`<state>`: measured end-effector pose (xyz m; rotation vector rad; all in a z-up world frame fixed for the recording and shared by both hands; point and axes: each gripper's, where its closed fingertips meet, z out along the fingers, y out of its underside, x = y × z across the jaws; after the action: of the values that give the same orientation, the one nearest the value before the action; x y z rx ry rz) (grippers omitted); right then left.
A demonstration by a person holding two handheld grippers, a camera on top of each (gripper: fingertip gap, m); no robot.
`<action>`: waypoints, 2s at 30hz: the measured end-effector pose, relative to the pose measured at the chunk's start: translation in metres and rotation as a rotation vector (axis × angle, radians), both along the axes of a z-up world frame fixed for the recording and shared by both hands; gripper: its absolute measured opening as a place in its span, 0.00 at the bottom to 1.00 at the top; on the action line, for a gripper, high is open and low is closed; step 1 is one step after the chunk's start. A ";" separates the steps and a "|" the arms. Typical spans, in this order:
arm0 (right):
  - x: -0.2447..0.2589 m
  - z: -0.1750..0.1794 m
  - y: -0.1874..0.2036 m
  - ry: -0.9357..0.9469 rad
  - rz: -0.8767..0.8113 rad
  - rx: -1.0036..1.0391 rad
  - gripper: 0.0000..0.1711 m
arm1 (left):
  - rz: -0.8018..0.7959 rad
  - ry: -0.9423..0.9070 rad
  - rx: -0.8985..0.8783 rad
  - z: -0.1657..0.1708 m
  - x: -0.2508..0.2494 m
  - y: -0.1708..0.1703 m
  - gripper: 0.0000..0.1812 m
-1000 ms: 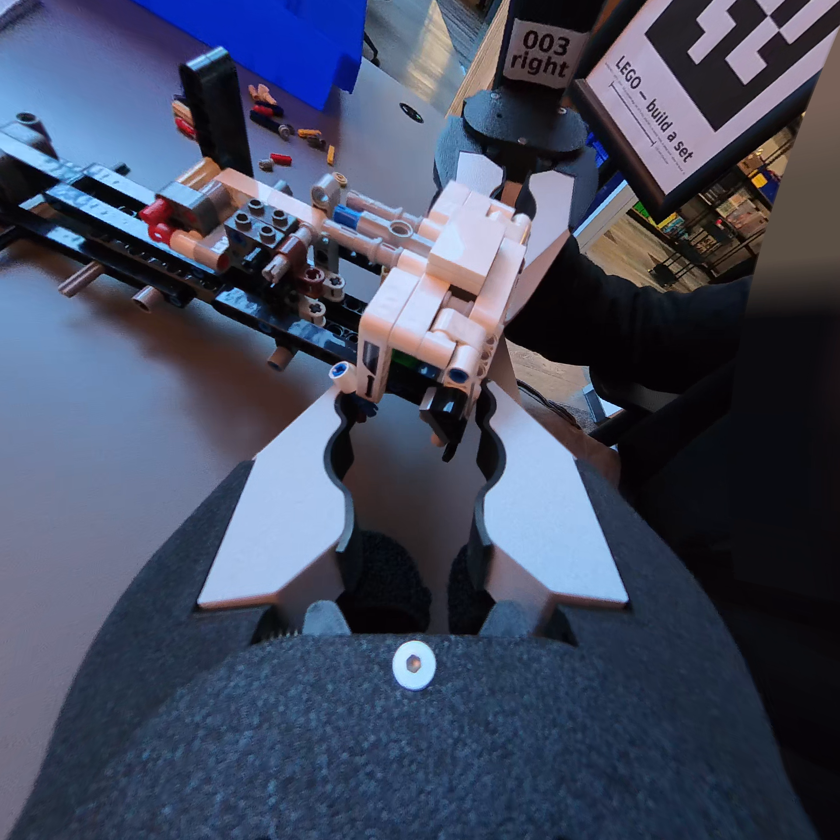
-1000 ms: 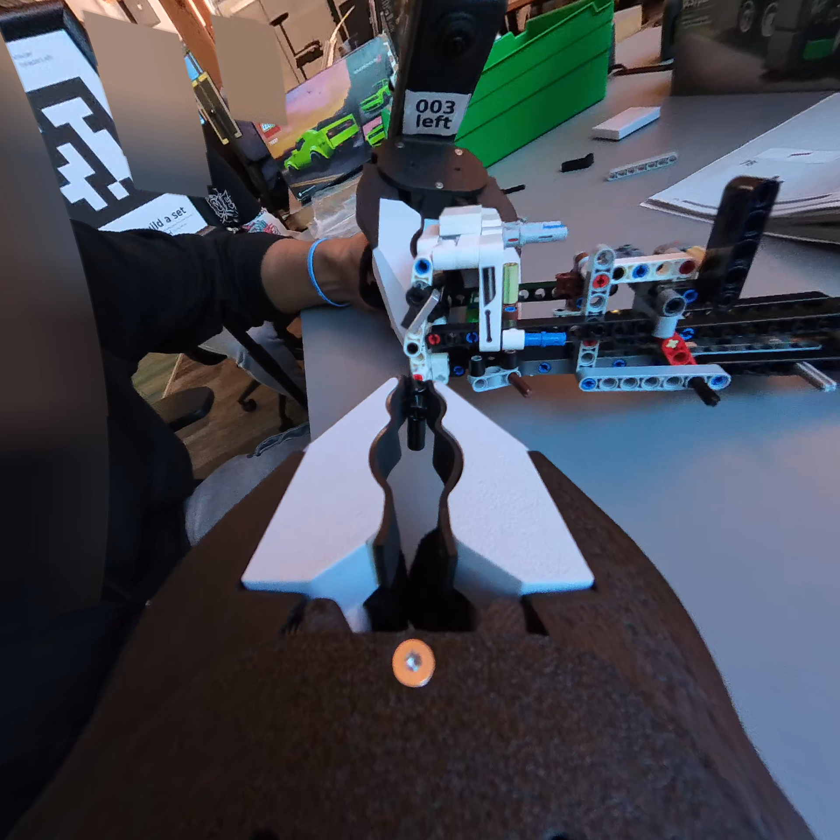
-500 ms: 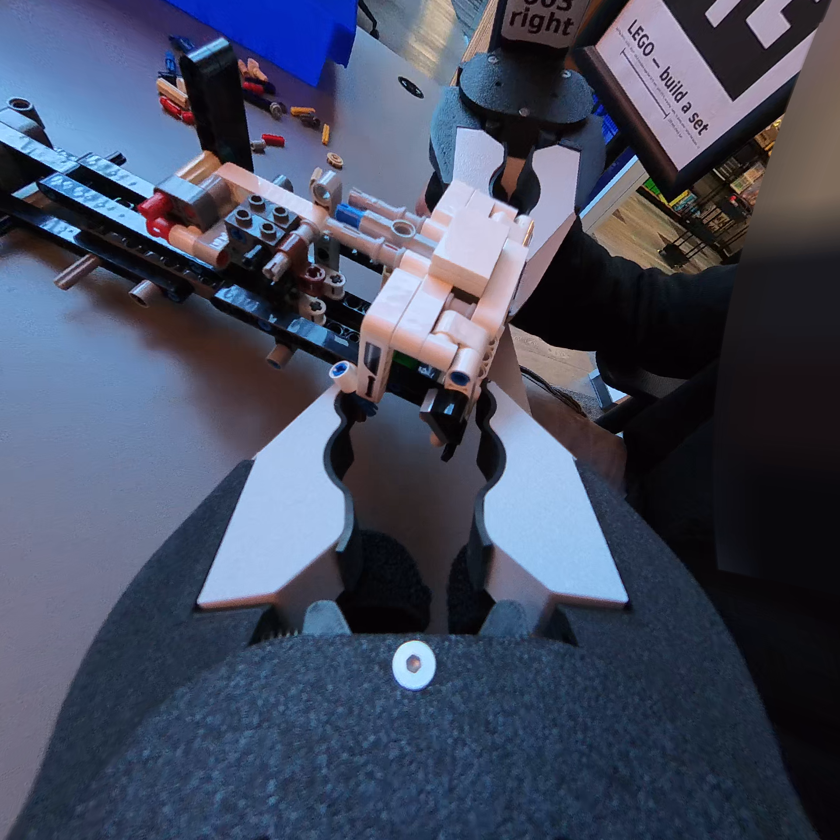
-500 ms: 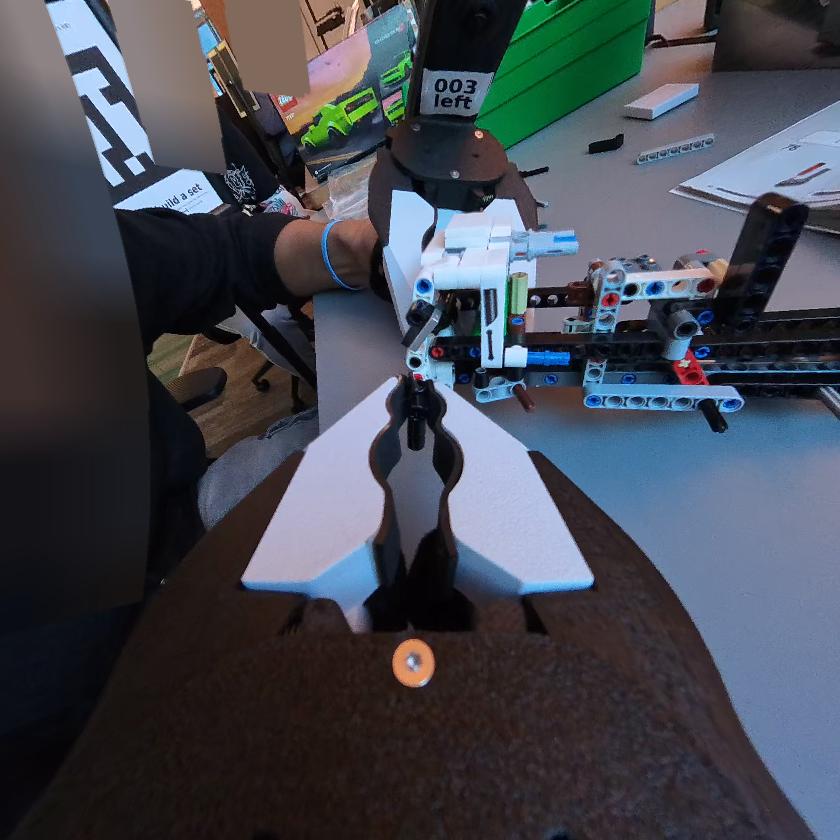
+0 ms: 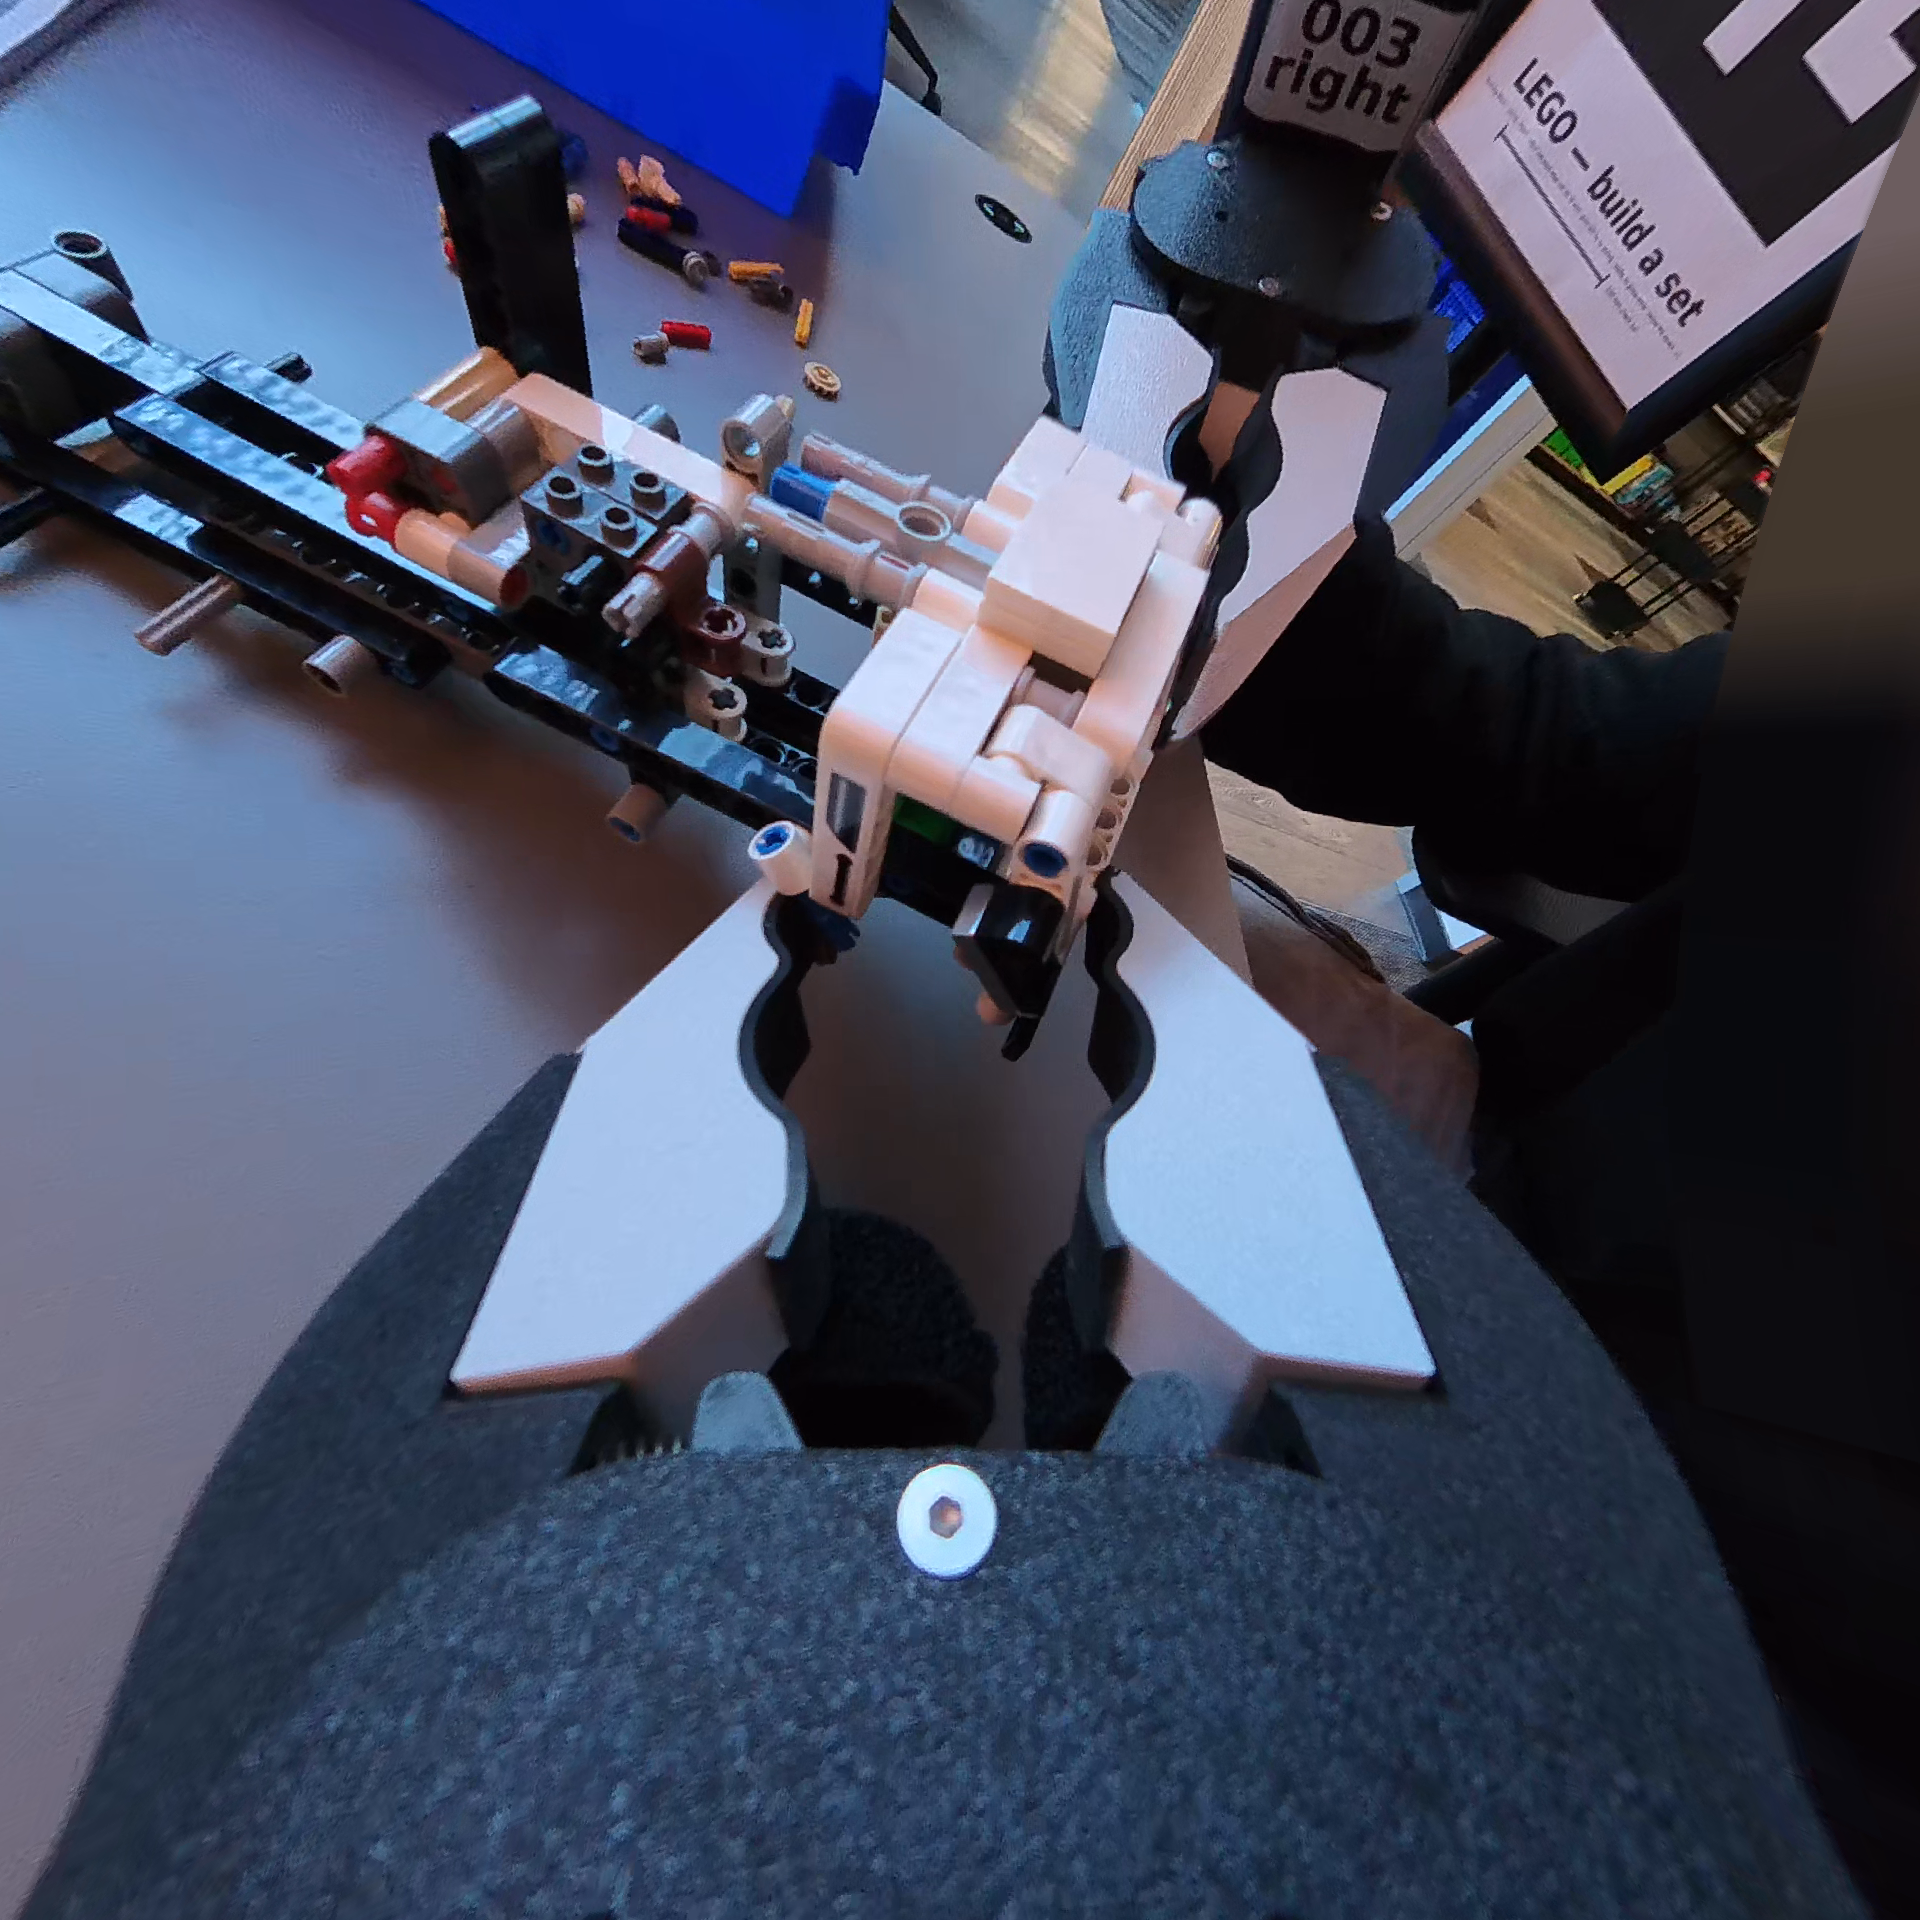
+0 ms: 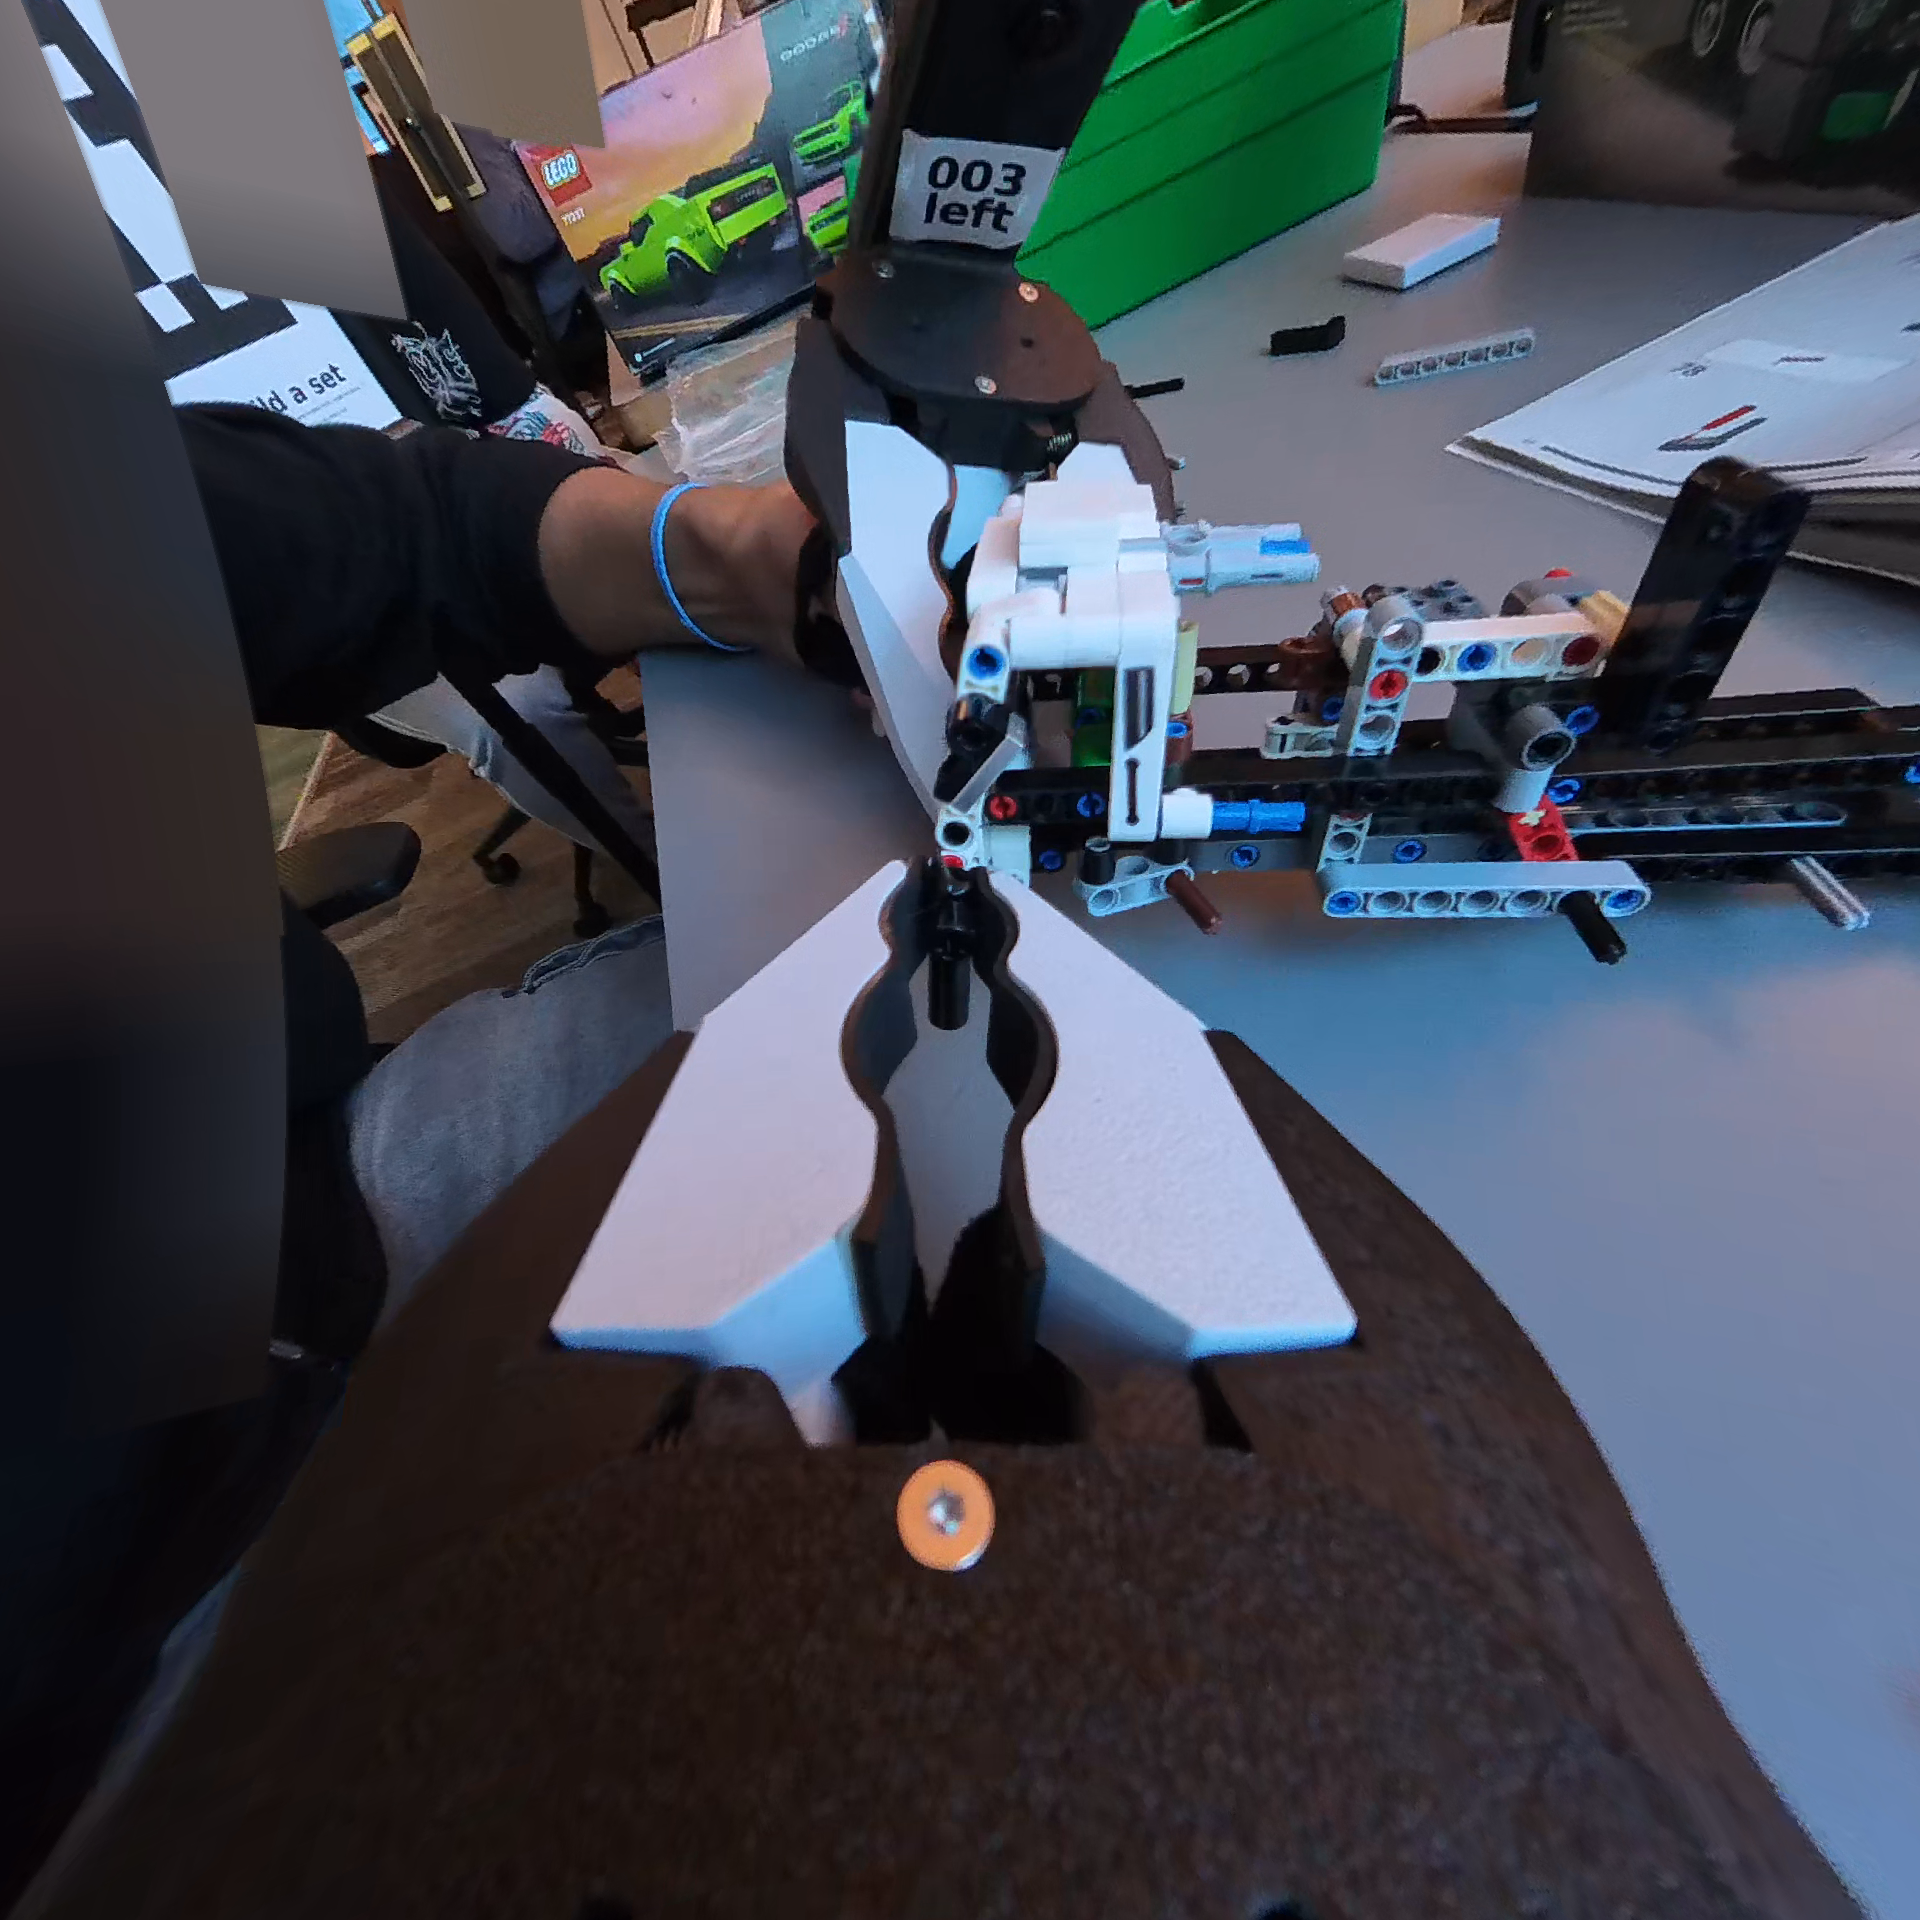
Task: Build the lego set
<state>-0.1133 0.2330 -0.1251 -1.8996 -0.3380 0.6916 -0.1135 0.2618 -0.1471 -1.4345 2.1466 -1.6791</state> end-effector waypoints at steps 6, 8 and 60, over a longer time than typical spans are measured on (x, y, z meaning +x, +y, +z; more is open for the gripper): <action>-0.001 0.004 0.000 0.021 0.011 0.018 0.04 | 0.002 0.001 -0.031 0.003 0.000 -0.001 0.29; -0.001 0.004 0.000 0.015 0.006 0.026 0.03 | 0.004 0.003 -0.033 0.003 0.000 0.000 0.29; -0.014 0.008 -0.005 0.106 0.142 0.003 0.04 | -0.048 0.020 -0.082 0.005 -0.004 -0.004 0.30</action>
<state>-0.1270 0.2277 -0.1168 -1.8408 -0.4091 0.8818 -0.1175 0.2578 -0.1419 -1.4363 2.1639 -1.7966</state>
